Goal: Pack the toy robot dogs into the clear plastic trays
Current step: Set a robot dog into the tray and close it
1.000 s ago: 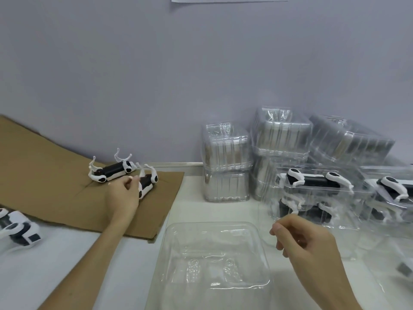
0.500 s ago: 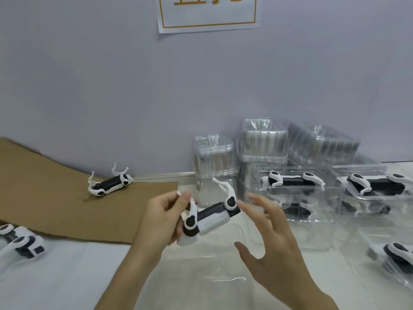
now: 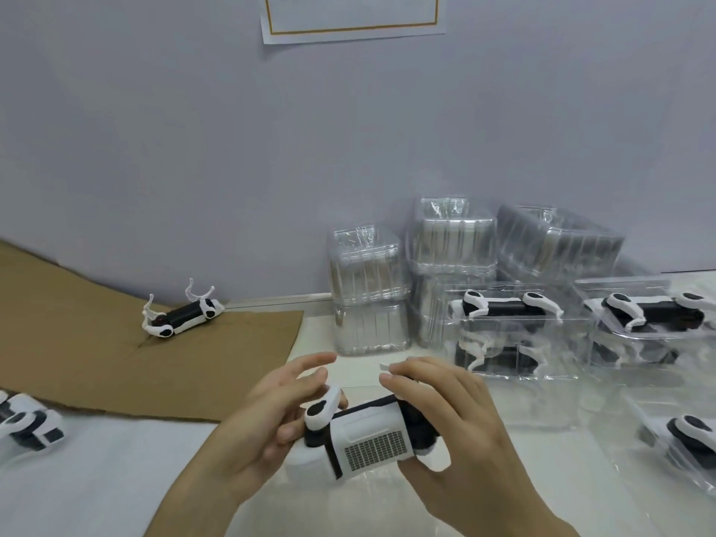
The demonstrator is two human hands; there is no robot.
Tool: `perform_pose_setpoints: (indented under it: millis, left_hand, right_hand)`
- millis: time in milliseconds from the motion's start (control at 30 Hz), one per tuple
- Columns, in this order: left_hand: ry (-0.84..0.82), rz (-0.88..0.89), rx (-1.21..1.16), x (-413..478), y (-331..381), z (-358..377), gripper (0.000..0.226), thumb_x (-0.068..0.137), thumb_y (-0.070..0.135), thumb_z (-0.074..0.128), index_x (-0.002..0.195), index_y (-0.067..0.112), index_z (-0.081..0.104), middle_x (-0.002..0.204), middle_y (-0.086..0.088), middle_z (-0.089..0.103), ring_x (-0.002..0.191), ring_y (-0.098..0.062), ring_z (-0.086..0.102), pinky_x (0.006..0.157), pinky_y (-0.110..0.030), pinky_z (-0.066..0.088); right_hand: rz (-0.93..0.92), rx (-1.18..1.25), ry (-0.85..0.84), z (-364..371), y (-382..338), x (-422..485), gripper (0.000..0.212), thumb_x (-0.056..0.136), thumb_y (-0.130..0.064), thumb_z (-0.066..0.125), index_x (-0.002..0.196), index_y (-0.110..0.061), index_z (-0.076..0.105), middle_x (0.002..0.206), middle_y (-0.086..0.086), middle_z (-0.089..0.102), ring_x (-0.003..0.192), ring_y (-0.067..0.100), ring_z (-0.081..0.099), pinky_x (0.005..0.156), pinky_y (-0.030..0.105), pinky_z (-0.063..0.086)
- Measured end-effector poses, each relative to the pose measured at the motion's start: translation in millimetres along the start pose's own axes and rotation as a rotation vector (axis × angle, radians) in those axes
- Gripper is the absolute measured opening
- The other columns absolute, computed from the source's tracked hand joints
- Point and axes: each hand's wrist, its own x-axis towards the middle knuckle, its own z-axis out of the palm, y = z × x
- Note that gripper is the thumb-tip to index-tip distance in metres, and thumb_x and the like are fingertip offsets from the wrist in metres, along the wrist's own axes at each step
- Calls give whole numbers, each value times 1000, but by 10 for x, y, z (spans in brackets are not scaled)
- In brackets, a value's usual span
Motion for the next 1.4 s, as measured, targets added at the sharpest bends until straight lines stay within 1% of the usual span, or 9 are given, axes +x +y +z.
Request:
perform_pose_setpoints:
  millis: [133, 300, 367, 433, 533, 667, 900, 1100, 1400]
  left_hand:
    - [186, 227, 114, 16, -40, 86, 38, 82, 39, 73, 117, 28, 65, 101, -3, 76, 72, -35, 54, 63, -27, 50]
    - [25, 384, 312, 8, 7, 252, 30, 89, 48, 59, 107, 27, 70, 120, -5, 71, 91, -17, 69, 79, -29, 50]
    - [-104, 398, 220, -8, -15, 253, 61, 64, 52, 82, 108, 14, 64, 107, -6, 76, 81, -16, 68, 67, -24, 53]
    - [-83, 467, 261, 10, -59, 249, 99, 44, 74, 84, 121, 18, 55, 111, 9, 75, 106, -17, 68, 85, -25, 54]
    - [-150, 582, 423, -104, -192, 216, 86, 69, 77, 70, 137, 28, 51, 132, 4, 64, 130, -24, 56, 104, -37, 43]
    - [-128, 550, 411, -112, -197, 178, 53, 75, 50, 75, 124, 37, 59, 117, 7, 68, 109, -16, 66, 84, -21, 52]
    - [-79, 529, 383, -109, -225, 206, 38, 73, 46, 75, 107, 31, 67, 98, 5, 67, 85, -19, 67, 70, -24, 53]
    - [-89, 478, 214, -103, -218, 152, 40, 78, 40, 74, 109, 15, 67, 101, -20, 67, 86, -35, 72, 69, -31, 56]
    - [-88, 475, 244, -81, -244, 145, 52, 77, 59, 75, 117, 27, 64, 113, -12, 67, 97, -34, 72, 81, -46, 62]
  right_hand:
    - [95, 11, 15, -49, 17, -5, 58, 72, -25, 73, 129, -21, 63, 127, -5, 61, 122, 15, 56, 97, 36, 45]
    - [332, 246, 43, -116, -31, 37, 52, 74, -29, 77, 124, -26, 64, 118, -13, 60, 105, 17, 63, 84, 23, 49]
    - [417, 348, 32, -152, -52, 76, 48, 73, -29, 73, 120, -32, 63, 107, -11, 63, 93, 13, 62, 76, 13, 44]
    - [516, 457, -12, -168, -65, 100, 47, 71, -34, 70, 118, -35, 64, 105, -9, 65, 91, 16, 62, 74, 20, 48]
    - [590, 534, -96, -170, -73, 94, 45, 69, -41, 69, 114, -39, 65, 107, -10, 69, 102, 17, 63, 82, 31, 49]
    - [678, 636, -105, -178, -79, 99, 49, 68, -49, 73, 115, -43, 64, 105, -10, 71, 100, 16, 67, 84, 28, 53]
    - [792, 817, -136, -193, -19, 113, 43, 71, -56, 72, 110, -37, 65, 95, -8, 69, 77, 14, 69, 64, 17, 51]
    - [793, 933, -195, -193, 4, 136, 42, 80, -48, 66, 113, -23, 67, 95, -7, 69, 80, 14, 66, 74, 24, 52]
    - [743, 907, -112, -152, -59, 126, 39, 80, -46, 66, 109, -21, 62, 97, 9, 64, 80, 18, 61, 72, 32, 54]
